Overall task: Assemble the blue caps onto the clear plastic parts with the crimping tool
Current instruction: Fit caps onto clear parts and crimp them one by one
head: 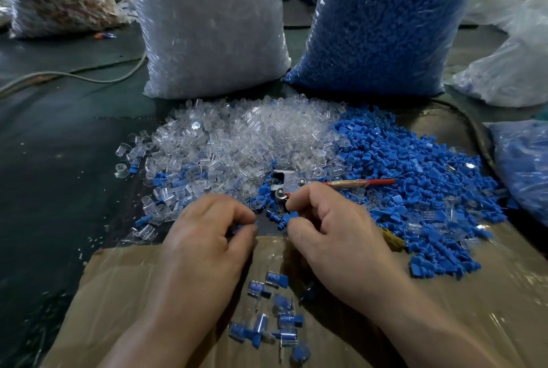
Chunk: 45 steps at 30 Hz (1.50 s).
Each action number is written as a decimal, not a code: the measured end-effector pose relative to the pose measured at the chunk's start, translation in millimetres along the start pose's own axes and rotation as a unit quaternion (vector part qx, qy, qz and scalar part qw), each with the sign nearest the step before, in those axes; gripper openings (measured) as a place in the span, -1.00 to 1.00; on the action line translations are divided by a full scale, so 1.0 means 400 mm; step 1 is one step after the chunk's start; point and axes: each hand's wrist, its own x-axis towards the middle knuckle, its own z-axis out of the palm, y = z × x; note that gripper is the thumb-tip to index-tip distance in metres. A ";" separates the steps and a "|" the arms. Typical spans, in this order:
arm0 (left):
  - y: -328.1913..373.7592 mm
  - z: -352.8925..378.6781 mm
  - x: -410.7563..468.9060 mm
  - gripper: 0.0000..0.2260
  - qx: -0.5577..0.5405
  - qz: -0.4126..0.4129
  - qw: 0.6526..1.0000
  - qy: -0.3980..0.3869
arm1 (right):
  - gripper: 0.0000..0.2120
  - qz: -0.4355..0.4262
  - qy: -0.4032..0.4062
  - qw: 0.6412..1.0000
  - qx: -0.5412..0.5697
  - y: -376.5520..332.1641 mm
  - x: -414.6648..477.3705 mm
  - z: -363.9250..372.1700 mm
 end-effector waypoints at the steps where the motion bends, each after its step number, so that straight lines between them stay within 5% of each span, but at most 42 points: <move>1: 0.001 0.000 0.000 -0.86 -0.010 -0.014 1.000 0.020 | -0.87 0.002 0.001 1.000 0.019 0.002 0.001 -0.001; 6: -0.016 0.010 0.001 -0.82 -0.153 -0.061 0.984 0.065 | -0.82 0.065 -0.034 0.964 0.254 -0.003 0.006 -0.009; 13: -0.031 0.008 0.009 -0.57 -0.476 -0.118 0.871 -0.006 | -0.84 0.059 -0.081 0.920 0.380 -0.022 0.003 -0.016; 16: -0.018 0.010 0.001 -0.58 -0.489 -0.121 0.863 -0.040 | -0.85 0.026 -0.086 0.930 0.355 -0.029 -0.007 -0.016; 20: 0.006 0.001 -0.009 -0.70 -0.472 -0.109 0.872 -0.072 | -0.87 -0.059 -0.041 0.986 0.153 -0.021 -0.017 -0.007; 25: 0.014 -0.008 -0.011 -0.72 -0.456 -0.090 0.882 -0.082 | -0.88 -0.140 -0.005 0.990 0.017 -0.020 -0.024 -0.008; 32: 0.003 -0.015 -0.008 -0.63 -0.484 -0.082 0.868 -0.071 | -0.93 -0.109 -0.025 0.990 0.091 -0.029 -0.025 -0.018; 39: 0.014 -0.023 -0.008 -0.73 -0.297 -0.052 0.952 -0.045 | -0.84 -0.208 0.022 0.977 -0.049 -0.024 -0.023 -0.007; 45: 0.027 -0.032 -0.012 -0.75 -0.366 -0.046 0.924 -0.104 | -0.85 -0.225 0.036 0.971 -0.079 -0.021 -0.023 -0.004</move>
